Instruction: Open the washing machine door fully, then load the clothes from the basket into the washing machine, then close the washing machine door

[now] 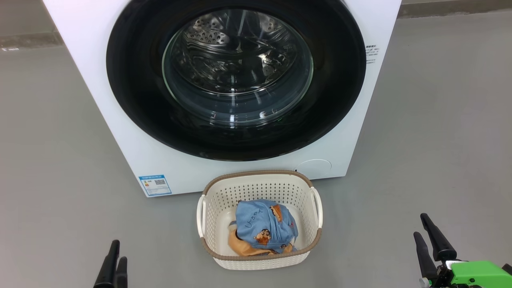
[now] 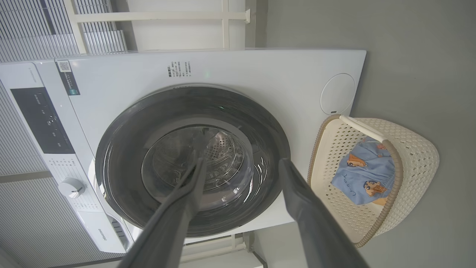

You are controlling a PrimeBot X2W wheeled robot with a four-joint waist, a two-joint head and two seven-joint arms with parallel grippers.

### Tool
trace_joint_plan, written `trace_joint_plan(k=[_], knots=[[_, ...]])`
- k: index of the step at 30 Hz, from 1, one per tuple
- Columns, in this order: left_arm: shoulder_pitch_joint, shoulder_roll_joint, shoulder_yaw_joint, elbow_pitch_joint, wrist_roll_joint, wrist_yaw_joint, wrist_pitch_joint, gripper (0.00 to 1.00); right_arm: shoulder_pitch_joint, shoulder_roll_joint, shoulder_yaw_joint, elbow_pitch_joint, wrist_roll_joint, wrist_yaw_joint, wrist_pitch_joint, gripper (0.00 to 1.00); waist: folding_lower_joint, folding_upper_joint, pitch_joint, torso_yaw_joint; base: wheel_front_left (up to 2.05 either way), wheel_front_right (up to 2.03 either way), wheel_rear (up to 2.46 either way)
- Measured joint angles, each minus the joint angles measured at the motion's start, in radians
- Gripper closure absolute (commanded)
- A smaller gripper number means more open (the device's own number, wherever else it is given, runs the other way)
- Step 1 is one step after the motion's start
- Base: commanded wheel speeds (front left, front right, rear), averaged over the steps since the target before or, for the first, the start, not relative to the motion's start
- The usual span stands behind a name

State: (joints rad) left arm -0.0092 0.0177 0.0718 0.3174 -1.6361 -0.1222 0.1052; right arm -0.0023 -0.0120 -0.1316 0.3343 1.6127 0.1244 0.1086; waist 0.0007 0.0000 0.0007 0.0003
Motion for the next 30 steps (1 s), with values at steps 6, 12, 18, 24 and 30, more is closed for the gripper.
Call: trace_joint_plan(k=[6, 12, 18, 24, 30], knots=[[0.000, 0.000, -0.003, -0.008, -0.004, 0.000, -0.006, 0.00, -0.001, -0.006, 0.000, -0.005, 0.000, 0.000, -0.003, 0.00, -0.0006, 0.0000, 0.001, 0.000, 0.00, 0.00, 0.00], [-0.003, 0.001, -0.008, -0.014, -0.002, 0.000, -0.019, 0.00, -0.003, -0.017, 0.003, -0.011, -0.005, 0.000, -0.013, 0.00, -0.0007, 0.0000, 0.000, 0.001, 0.00, 0.00, 0.00], [-0.005, 0.005, -0.023, -0.019, 0.017, 0.000, -0.028, 0.00, -0.005, -0.026, 0.009, -0.013, -0.023, 0.000, -0.022, 0.00, -0.0007, 0.0000, -0.001, 0.002, 0.00, 0.00, 0.00], [-0.008, 0.020, -0.039, -0.020, 0.062, 0.000, -0.054, 0.00, -0.007, -0.041, 0.023, -0.016, -0.081, 0.000, -0.040, 0.00, -0.0007, 0.0000, -0.001, 0.001, 0.00, 0.00, 0.00], [-0.012, 0.052, -0.072, -0.016, 0.173, 0.012, -0.098, 0.00, -0.015, -0.074, 0.037, -0.017, -0.211, 0.000, -0.075, 0.00, -0.0007, 0.0000, -0.002, 0.001, 0.00, 0.00, 0.00]])
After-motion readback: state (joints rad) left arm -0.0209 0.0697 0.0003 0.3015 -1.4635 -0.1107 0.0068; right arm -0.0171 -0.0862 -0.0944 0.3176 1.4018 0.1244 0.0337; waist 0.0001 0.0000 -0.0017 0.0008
